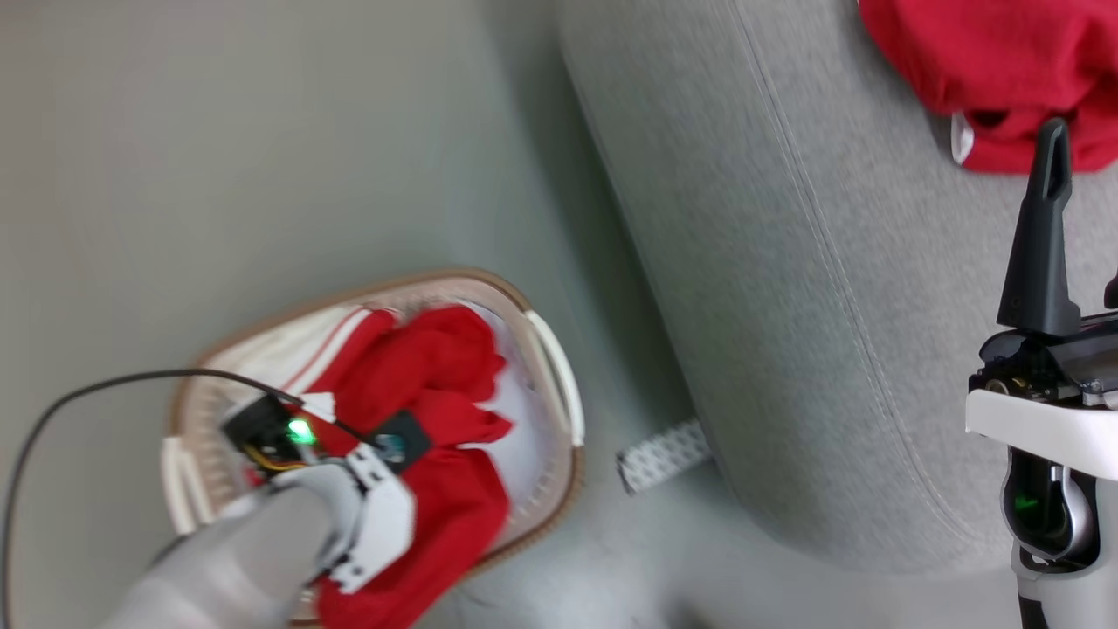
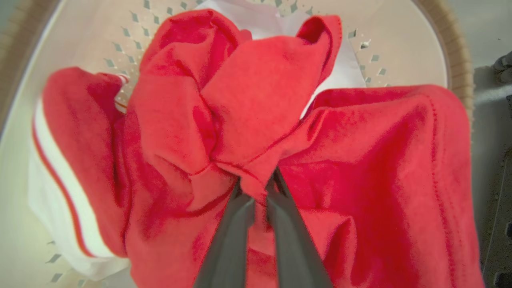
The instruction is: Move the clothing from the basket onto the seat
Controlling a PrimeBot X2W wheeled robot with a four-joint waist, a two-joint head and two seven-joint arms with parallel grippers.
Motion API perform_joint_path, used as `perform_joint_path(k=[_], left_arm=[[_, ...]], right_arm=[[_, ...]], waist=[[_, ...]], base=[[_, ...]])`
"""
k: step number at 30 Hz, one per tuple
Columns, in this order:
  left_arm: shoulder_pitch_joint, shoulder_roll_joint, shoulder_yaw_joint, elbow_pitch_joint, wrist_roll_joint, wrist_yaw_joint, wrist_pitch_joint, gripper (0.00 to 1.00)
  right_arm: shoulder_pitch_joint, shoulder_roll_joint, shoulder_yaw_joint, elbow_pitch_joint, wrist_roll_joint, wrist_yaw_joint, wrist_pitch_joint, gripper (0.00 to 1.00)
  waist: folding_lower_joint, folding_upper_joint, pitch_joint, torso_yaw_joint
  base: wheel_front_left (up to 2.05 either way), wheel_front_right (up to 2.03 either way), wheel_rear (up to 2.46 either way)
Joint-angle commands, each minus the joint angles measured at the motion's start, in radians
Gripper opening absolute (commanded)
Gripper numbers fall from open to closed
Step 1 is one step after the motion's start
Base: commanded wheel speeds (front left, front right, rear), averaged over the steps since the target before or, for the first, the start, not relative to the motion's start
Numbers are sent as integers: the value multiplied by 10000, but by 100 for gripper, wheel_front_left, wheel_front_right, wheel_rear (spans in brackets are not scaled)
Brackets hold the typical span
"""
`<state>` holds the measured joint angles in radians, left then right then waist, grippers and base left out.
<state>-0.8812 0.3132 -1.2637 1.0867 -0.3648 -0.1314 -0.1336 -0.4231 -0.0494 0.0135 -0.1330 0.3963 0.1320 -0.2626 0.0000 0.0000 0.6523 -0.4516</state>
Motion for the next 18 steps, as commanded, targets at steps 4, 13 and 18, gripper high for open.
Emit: perform_joint_path(k=[4, 13, 18], left_arm=[[271, -493, -77, -345, -632, 20, -352, 0], [617, -1283, -130, -1685, -2124, 19, -893, 0], [747, -1183, -35, -2595, -2620, 18, -1113, 0]], right_arm=[[197, -22, -210, 408, -349, -26, -32, 100], [753, -23, -666, 1403, -953, -26, -32, 100], [1102, -26, -727, 1862, -943, -26, -32, 100]], waist=[[0, 0, -1596, 1257], [0, 0, -3660, 2782], [0, 0, -4547, 3407]], base=[[0, 0, 0], [0, 0, 0], [0, 0, 0]])
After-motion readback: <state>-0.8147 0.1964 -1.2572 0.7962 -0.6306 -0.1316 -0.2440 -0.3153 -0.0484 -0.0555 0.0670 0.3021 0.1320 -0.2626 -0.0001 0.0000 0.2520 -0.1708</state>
